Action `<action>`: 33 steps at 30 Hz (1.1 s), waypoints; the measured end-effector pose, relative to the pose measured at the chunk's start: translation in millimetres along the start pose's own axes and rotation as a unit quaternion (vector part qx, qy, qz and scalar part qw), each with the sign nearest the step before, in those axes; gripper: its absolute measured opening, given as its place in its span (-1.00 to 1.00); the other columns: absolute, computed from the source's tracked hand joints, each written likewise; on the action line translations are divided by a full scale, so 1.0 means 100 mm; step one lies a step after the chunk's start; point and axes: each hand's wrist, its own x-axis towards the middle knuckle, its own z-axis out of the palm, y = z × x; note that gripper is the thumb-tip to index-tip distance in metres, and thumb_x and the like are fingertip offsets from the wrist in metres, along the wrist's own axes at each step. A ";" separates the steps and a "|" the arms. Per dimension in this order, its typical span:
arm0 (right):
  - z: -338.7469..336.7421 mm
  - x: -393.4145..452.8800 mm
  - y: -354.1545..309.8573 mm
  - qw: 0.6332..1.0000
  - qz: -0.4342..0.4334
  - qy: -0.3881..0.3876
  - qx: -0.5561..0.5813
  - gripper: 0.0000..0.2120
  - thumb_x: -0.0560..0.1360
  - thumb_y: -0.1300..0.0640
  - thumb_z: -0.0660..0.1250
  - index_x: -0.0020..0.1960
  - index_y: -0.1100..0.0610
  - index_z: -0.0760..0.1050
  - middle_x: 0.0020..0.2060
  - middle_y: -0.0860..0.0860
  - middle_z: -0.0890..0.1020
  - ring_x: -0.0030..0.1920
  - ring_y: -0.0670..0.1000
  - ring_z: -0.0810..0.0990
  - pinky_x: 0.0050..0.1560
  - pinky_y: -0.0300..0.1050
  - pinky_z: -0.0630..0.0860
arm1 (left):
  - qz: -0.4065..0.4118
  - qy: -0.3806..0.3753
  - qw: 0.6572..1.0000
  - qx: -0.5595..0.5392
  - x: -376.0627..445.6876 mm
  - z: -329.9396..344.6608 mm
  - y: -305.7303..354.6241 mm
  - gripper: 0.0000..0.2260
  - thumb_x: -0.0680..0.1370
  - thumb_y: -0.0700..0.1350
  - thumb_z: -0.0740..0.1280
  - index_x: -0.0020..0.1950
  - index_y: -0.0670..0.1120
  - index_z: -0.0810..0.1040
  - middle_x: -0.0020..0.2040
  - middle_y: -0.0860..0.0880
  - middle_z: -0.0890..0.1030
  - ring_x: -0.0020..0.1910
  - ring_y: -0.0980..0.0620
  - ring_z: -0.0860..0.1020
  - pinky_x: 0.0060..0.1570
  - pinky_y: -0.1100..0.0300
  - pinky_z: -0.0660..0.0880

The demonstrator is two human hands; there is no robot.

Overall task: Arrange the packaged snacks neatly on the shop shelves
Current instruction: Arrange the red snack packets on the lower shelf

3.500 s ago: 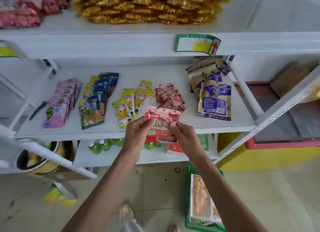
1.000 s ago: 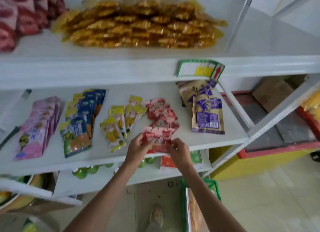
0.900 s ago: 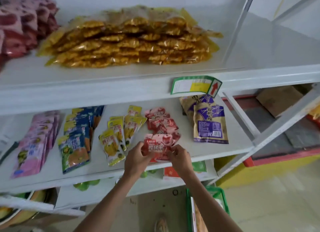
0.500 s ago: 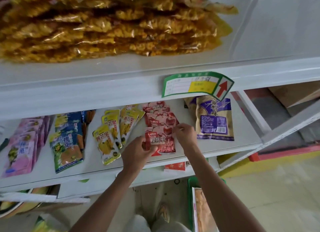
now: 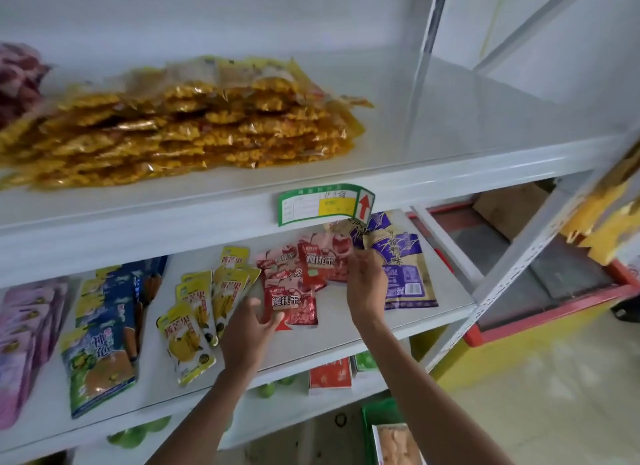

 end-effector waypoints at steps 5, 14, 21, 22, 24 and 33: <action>-0.32 -0.27 -0.14 0.992 0.025 -0.089 0.084 -0.93 0.70 0.11 0.28 0.08 0.04 0.54 -0.09 0.00 0.73 -0.13 0.00 0.75 -0.16 0.06 0.72 | 0.040 0.030 0.997 -0.053 -0.14 -0.24 0.24 -0.45 0.62 0.47 -0.06 -0.07 0.07 0.47 -0.24 0.14 0.55 -0.32 0.16 0.57 -0.51 0.28 0.37; -0.83 -1.30 -0.57 0.988 0.031 -0.122 0.087 -0.83 0.70 0.12 0.29 -0.06 0.10 0.52 -0.20 0.09 0.72 -0.17 0.09 0.73 -0.25 -0.12 0.65 | 0.026 -0.119 0.888 -0.444 -1.03 -1.41 1.05 -0.69 0.65 0.05 0.28 -0.18 -0.13 0.52 -0.42 0.16 0.60 -0.41 0.27 0.58 -0.32 0.39 0.44; -1.33 -2.29 -1.05 0.973 0.023 -0.208 0.094 -0.74 0.65 -0.01 0.36 -0.01 0.19 0.62 -0.16 0.17 0.74 -0.12 0.29 0.74 -0.08 0.35 0.68 | 0.025 -0.060 0.876 -0.478 -1.69 -1.94 0.83 -0.79 0.65 0.00 0.37 0.05 -0.13 0.68 -0.20 0.02 0.76 -0.27 0.04 0.74 -0.34 0.30 0.60; -1.39 -2.38 -1.08 0.975 0.012 -0.210 0.077 -0.70 0.65 -0.03 0.37 -0.05 0.22 0.63 -0.18 0.18 0.74 -0.13 0.33 0.73 -0.08 0.40 0.66 | 0.021 -0.056 0.879 -0.474 -1.78 -2.03 0.83 -0.78 0.65 0.01 0.38 0.06 -0.14 0.68 -0.18 0.00 0.76 -0.25 0.02 0.74 -0.33 0.28 0.60; -1.46 -2.54 -1.11 0.979 -0.010 -0.198 0.053 -0.67 0.65 -0.04 0.37 -0.09 0.22 0.62 -0.23 0.15 0.73 -0.18 0.30 0.73 -0.13 0.41 0.64 | 0.024 -0.064 0.877 -0.475 -1.96 -2.16 0.82 -0.74 0.64 0.04 0.38 0.05 -0.15 0.69 -0.16 -0.06 0.76 -0.22 -0.06 0.75 -0.30 0.23 0.63; -1.59 -2.86 -1.37 0.979 -0.065 -0.177 0.078 -0.69 0.62 -0.05 0.38 -0.15 0.17 0.61 -0.26 0.16 0.72 -0.22 0.24 0.73 -0.21 0.32 0.65 | 0.009 -0.095 0.873 -0.479 -2.34 -2.55 0.88 -0.81 0.62 -0.01 0.42 0.02 -0.12 0.72 -0.17 0.03 0.77 -0.18 0.12 0.74 -0.27 0.44 0.52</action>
